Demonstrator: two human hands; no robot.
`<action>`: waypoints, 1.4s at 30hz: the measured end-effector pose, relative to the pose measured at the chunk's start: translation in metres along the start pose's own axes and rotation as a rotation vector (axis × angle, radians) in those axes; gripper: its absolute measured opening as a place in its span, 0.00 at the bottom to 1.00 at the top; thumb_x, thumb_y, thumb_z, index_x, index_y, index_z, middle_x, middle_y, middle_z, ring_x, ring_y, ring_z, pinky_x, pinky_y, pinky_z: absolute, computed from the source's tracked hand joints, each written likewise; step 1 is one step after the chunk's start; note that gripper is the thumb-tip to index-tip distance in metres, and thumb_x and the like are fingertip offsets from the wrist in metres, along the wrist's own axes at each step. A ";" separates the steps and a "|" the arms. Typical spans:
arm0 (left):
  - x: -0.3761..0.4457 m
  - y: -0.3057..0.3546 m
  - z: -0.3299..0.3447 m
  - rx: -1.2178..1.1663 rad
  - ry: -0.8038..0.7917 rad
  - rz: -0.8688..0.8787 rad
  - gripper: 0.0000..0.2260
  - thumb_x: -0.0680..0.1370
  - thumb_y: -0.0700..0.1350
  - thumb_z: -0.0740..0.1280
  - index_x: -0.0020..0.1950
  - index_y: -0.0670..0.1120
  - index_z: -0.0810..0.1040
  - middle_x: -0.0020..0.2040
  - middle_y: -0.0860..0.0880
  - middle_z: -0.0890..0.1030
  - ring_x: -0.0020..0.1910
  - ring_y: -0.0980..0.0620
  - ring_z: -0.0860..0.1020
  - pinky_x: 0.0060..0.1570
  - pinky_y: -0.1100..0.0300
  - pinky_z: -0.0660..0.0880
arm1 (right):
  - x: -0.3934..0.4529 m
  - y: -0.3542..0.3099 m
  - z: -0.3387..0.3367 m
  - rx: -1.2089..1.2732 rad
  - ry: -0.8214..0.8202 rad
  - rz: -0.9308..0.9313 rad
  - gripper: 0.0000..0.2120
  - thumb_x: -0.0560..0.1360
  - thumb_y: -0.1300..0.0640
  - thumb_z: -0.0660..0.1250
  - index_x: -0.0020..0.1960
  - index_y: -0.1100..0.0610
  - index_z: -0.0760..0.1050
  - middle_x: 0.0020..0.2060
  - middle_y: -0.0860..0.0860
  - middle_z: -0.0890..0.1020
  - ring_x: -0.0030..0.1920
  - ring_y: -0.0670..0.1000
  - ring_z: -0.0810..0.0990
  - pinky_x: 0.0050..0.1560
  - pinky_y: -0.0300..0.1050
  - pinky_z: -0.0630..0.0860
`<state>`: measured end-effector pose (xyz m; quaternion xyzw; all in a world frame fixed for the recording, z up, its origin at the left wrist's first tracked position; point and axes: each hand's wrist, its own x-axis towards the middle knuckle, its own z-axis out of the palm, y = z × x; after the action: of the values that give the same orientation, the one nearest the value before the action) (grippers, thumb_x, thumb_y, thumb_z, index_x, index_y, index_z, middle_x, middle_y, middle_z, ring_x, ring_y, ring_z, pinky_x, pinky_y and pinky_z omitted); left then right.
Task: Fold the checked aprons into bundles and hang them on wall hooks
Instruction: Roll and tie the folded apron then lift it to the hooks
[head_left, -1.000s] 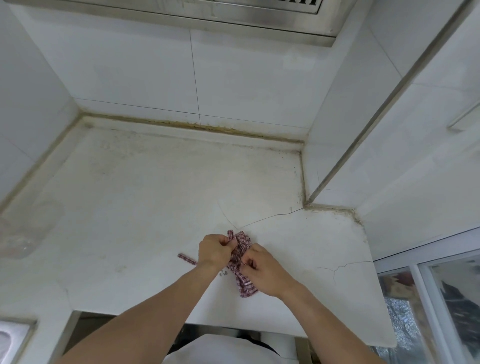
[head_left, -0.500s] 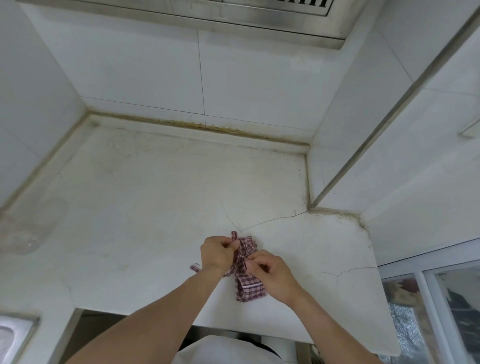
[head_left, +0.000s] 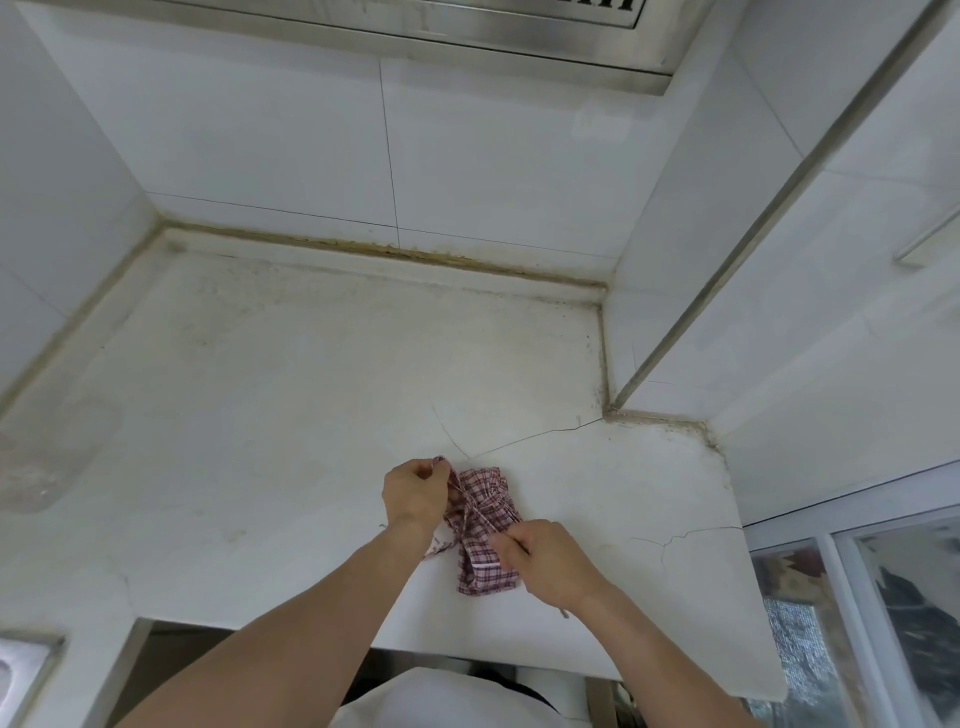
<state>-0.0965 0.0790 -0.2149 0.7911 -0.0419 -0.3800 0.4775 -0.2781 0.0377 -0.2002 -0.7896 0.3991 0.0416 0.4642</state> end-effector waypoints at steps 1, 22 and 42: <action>0.002 -0.001 -0.001 -0.002 0.010 0.003 0.07 0.77 0.42 0.70 0.41 0.43 0.83 0.32 0.44 0.84 0.35 0.43 0.84 0.44 0.49 0.83 | 0.001 0.001 0.000 -0.021 -0.009 -0.002 0.21 0.82 0.47 0.62 0.32 0.54 0.73 0.27 0.46 0.74 0.27 0.42 0.72 0.32 0.35 0.67; 0.020 0.042 -0.043 0.175 -0.489 -0.148 0.09 0.81 0.45 0.67 0.45 0.40 0.76 0.36 0.45 0.78 0.32 0.50 0.75 0.35 0.58 0.74 | 0.006 -0.010 -0.008 -0.023 -0.018 0.027 0.18 0.81 0.49 0.64 0.41 0.59 0.82 0.25 0.45 0.73 0.25 0.40 0.70 0.29 0.34 0.65; 0.018 0.026 -0.036 -0.013 -0.454 -0.099 0.15 0.84 0.44 0.60 0.40 0.42 0.76 0.30 0.49 0.71 0.31 0.52 0.67 0.35 0.59 0.68 | 0.017 -0.007 -0.008 -0.110 -0.128 0.102 0.19 0.80 0.49 0.64 0.44 0.66 0.80 0.32 0.54 0.79 0.28 0.46 0.72 0.31 0.39 0.69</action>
<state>-0.0525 0.0833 -0.1953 0.6833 -0.1068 -0.5714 0.4417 -0.2639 0.0228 -0.1978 -0.7883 0.4053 0.1373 0.4421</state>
